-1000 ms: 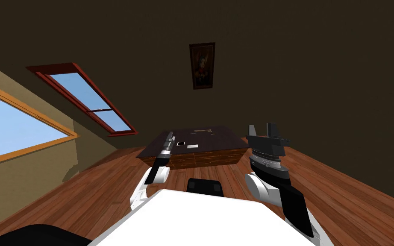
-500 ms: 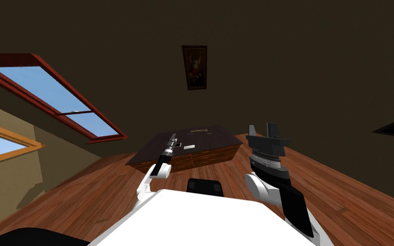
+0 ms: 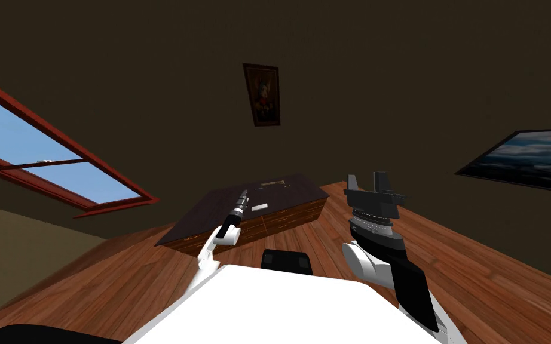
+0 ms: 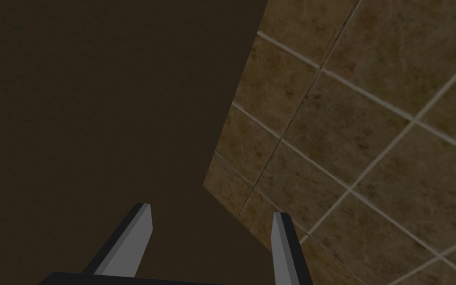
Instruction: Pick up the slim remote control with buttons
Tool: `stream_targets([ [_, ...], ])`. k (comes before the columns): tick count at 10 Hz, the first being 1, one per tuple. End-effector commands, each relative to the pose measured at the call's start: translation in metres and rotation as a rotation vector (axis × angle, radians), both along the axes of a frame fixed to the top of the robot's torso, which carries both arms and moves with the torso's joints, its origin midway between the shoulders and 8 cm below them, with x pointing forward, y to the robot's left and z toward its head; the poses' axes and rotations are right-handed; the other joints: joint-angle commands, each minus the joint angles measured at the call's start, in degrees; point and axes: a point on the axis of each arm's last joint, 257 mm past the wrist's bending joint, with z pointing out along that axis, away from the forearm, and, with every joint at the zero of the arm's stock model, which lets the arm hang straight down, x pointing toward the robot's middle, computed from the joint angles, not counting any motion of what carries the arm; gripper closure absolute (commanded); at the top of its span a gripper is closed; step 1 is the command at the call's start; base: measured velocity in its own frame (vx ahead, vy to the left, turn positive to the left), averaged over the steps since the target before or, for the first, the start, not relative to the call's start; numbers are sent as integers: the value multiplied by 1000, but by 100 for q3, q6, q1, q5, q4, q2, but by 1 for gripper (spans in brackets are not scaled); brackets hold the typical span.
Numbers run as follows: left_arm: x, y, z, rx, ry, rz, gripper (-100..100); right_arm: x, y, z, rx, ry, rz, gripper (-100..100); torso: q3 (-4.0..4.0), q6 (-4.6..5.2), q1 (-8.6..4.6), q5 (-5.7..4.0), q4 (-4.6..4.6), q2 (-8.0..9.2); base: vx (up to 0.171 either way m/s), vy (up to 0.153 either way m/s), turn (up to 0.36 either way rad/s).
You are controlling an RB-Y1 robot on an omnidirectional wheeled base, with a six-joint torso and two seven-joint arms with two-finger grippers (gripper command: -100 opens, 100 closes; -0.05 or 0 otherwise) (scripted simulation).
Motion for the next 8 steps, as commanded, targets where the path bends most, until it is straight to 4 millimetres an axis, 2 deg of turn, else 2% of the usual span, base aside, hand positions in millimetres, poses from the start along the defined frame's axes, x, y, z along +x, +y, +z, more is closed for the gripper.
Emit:
stream_targets([
  [1,7,7,-21,-21,58,10,-100,0,0,0,0,0,0,0,0,0,0,0,0,0,-6,-12,-196],
  [8,17,37,-102,-86,277,69,-100,0,0,0,0,0,0,0,-1,2,3,0,0,-1,-3,-7,-150],
])
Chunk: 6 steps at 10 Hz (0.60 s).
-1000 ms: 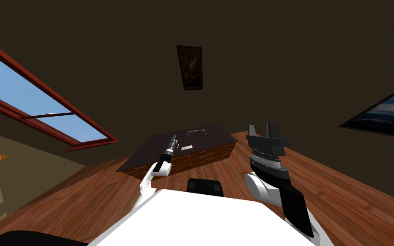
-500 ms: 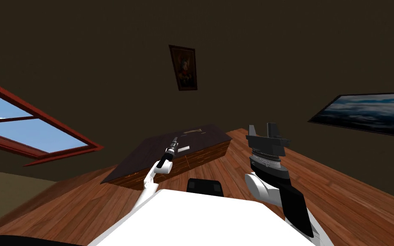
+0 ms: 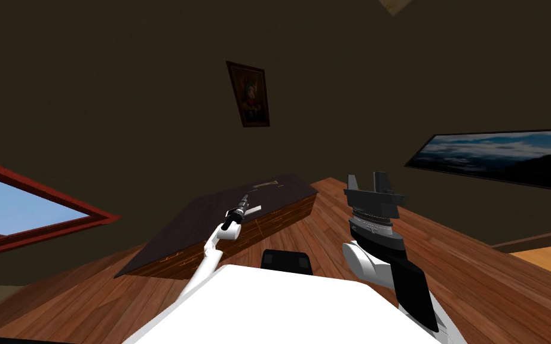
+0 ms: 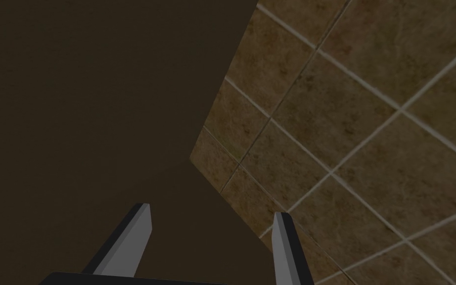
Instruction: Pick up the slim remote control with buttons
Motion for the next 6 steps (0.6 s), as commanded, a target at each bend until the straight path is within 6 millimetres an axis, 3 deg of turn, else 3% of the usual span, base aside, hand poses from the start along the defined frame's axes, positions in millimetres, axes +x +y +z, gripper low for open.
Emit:
stream_targets([
  [1,4,7,-20,-24,61,21,-100,0,0,0,0,0,0,0,0,0,0,0,0,0,-2,-3,-185],
  [6,-3,30,-77,-70,229,82,-100,0,0,0,0,0,0,0,-1,2,2,0,0,-2,1,3,-131],
])
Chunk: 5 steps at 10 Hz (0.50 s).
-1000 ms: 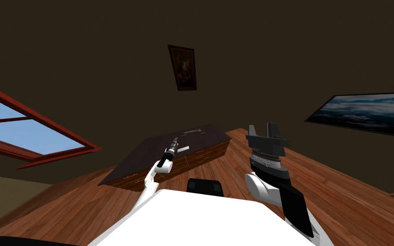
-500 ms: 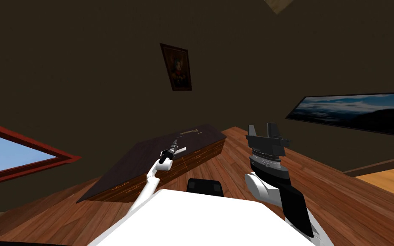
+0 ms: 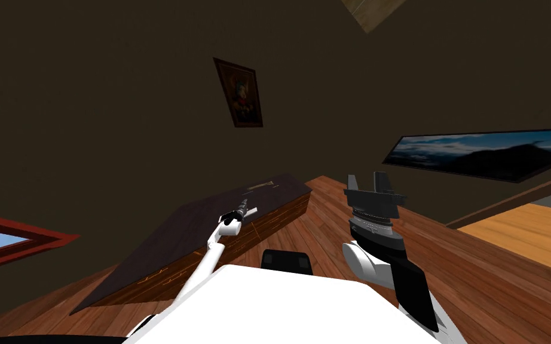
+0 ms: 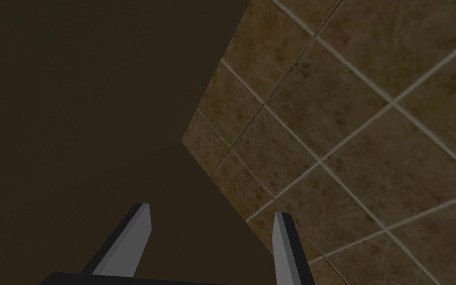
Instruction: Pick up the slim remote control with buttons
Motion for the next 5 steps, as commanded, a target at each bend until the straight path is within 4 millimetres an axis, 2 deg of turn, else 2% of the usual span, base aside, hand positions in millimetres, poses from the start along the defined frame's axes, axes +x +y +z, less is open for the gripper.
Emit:
stream_targets([
  [1,3,7,-13,-24,52,23,-100,0,0,0,0,0,0,0,0,0,0,0,0,0,5,9,-191],
  [3,-5,20,-42,-48,136,60,-100,0,0,0,0,0,0,0,-2,0,2,1,-1,-3,8,14,-120],
  [5,-10,30,-61,-71,199,90,-100,0,0,0,0,0,0,0,-1,-1,3,1,-1,-2,10,14,-134],
])
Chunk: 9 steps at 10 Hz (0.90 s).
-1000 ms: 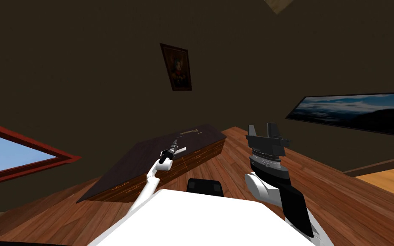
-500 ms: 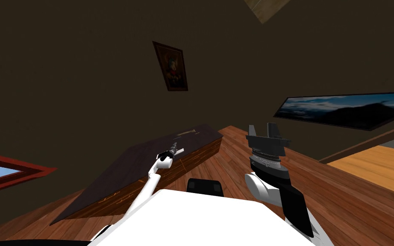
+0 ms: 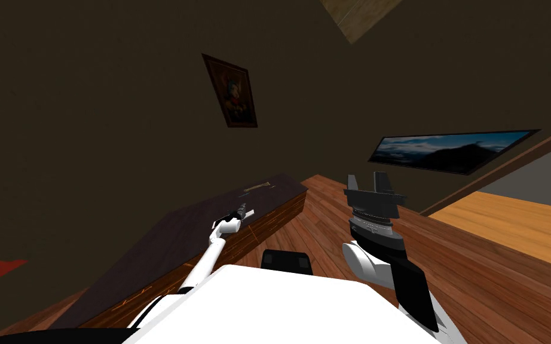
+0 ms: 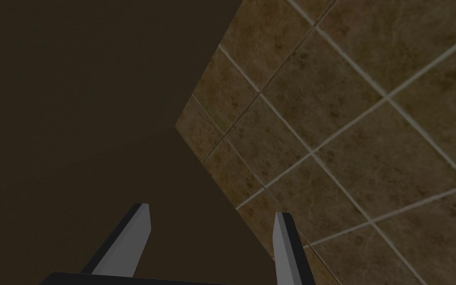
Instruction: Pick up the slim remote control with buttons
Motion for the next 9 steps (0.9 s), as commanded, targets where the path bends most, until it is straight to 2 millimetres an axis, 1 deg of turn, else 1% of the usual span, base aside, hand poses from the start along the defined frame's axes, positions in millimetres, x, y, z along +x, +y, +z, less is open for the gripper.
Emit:
stream_targets([
  [1,-6,3,-14,-16,56,21,-100,0,0,0,0,0,0,0,0,0,0,0,0,0,9,20,-79],
  [2,-6,3,-14,-16,57,21,-100,0,0,0,0,0,0,0,0,-3,1,0,0,0,3,12,16],
  [3,-11,11,-28,-39,111,50,-100,0,0,0,0,0,0,0,1,-4,-1,0,0,3,11,11,-114],
  [4,-14,12,-31,-41,124,53,-100,0,0,0,0,0,0,0,0,-1,-1,0,0,1,11,18,-106],
  [5,-12,16,-34,-62,157,73,-100,0,0,0,0,0,0,0,0,-3,0,0,0,1,10,32,-165],
  [6,-23,20,-47,-66,190,86,-100,0,0,0,0,0,0,0,0,0,5,1,0,-1,10,33,-78],
  [7,-21,24,-48,-87,217,105,-100,0,0,0,0,0,0,0,0,-5,6,2,-1,1,13,28,-100],
  [8,-32,27,-61,-91,253,118,-100,0,0,0,0,0,0,0,-1,-2,5,1,0,-1,14,27,-82],
  [9,-30,30,-60,-113,280,136,-100,0,0,0,0,0,0,0,-1,-4,4,1,-1,-1,20,32,-140],
])
